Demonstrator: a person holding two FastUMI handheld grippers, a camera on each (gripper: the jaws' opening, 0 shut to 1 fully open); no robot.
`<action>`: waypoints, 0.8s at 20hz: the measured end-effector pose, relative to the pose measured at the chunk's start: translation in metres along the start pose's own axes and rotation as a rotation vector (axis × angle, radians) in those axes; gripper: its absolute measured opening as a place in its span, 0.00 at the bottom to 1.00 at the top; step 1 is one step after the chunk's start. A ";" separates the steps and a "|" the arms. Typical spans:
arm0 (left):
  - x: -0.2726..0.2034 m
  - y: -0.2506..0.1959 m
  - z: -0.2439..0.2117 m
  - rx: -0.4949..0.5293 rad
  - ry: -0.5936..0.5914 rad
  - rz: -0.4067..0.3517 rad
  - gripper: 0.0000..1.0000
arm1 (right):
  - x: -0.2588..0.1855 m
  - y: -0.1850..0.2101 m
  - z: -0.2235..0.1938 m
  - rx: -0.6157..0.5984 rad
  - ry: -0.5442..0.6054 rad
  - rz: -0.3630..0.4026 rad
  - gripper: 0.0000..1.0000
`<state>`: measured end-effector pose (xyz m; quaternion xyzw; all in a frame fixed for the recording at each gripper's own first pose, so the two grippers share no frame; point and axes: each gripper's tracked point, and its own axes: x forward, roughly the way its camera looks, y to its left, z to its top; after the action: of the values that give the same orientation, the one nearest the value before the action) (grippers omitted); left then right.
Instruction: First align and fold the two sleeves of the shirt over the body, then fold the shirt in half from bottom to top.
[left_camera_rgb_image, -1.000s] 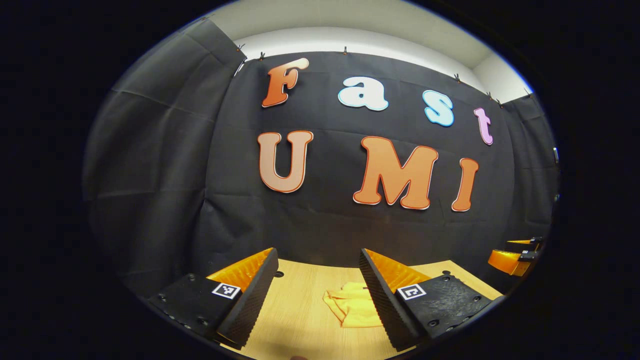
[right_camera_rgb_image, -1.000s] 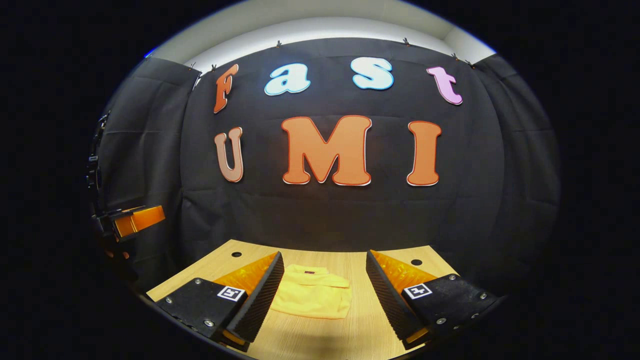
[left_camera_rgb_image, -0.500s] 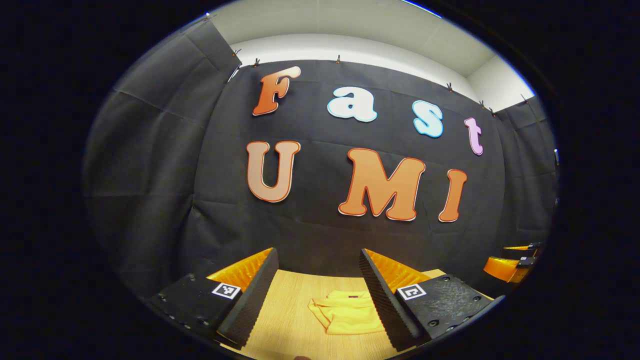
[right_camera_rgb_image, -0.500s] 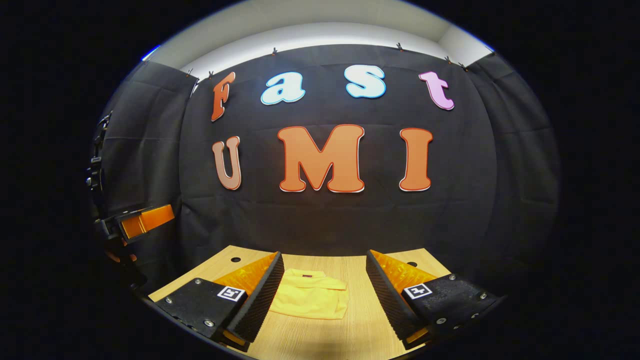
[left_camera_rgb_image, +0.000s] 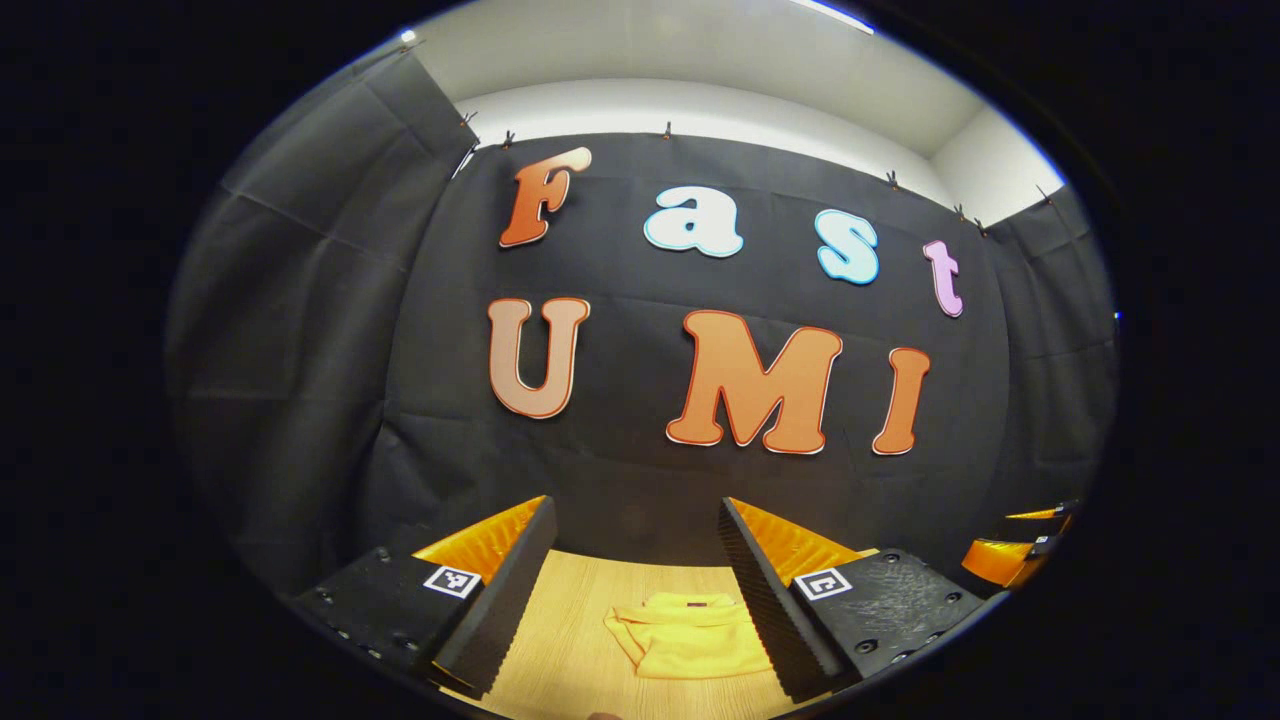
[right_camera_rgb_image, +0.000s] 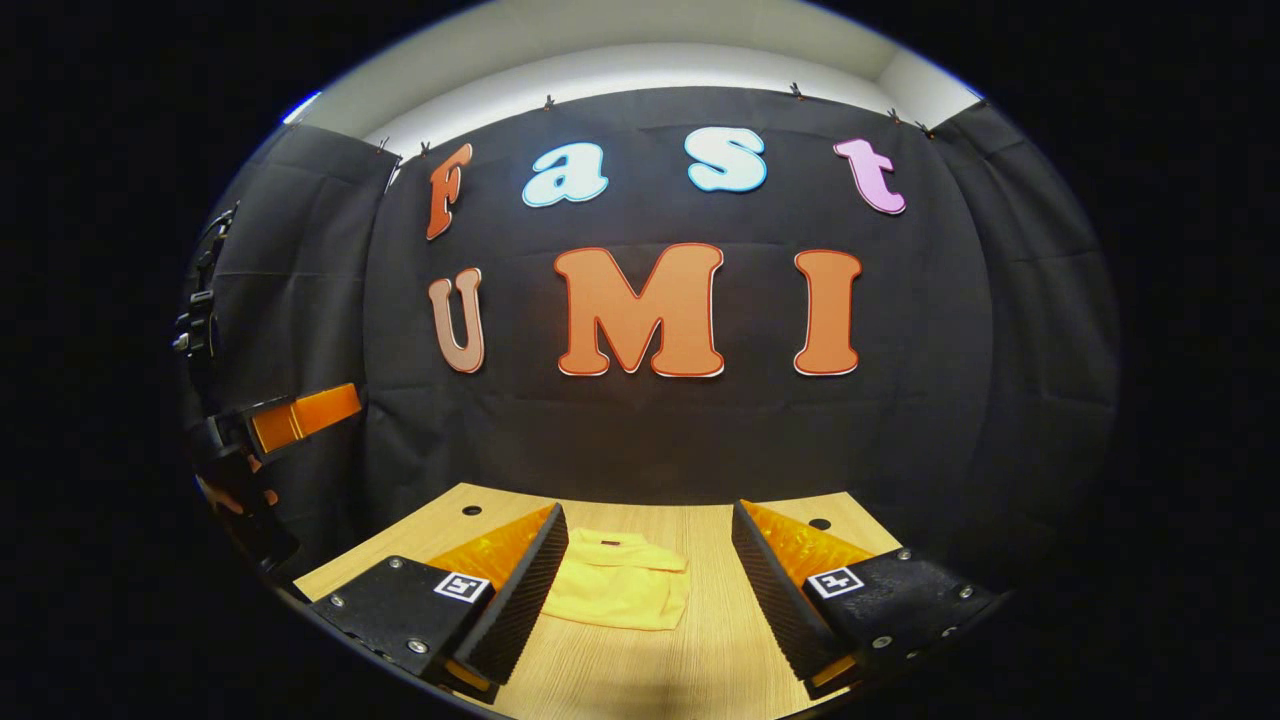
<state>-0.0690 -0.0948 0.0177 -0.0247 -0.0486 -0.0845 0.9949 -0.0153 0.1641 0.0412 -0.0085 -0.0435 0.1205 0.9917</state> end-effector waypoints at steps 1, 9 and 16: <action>0.001 -0.008 -0.003 0.009 0.004 0.004 0.96 | 0.003 -0.004 -0.003 0.005 0.000 0.010 0.99; -0.018 -0.075 -0.021 0.055 0.031 0.056 0.96 | 0.023 -0.063 -0.009 0.031 0.033 0.093 0.99; -0.014 -0.079 -0.022 0.076 0.042 0.039 0.96 | 0.031 -0.078 0.003 0.019 0.019 0.096 0.99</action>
<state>-0.0939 -0.1714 -0.0021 0.0141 -0.0303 -0.0635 0.9974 0.0327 0.0959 0.0484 -0.0022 -0.0323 0.1684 0.9852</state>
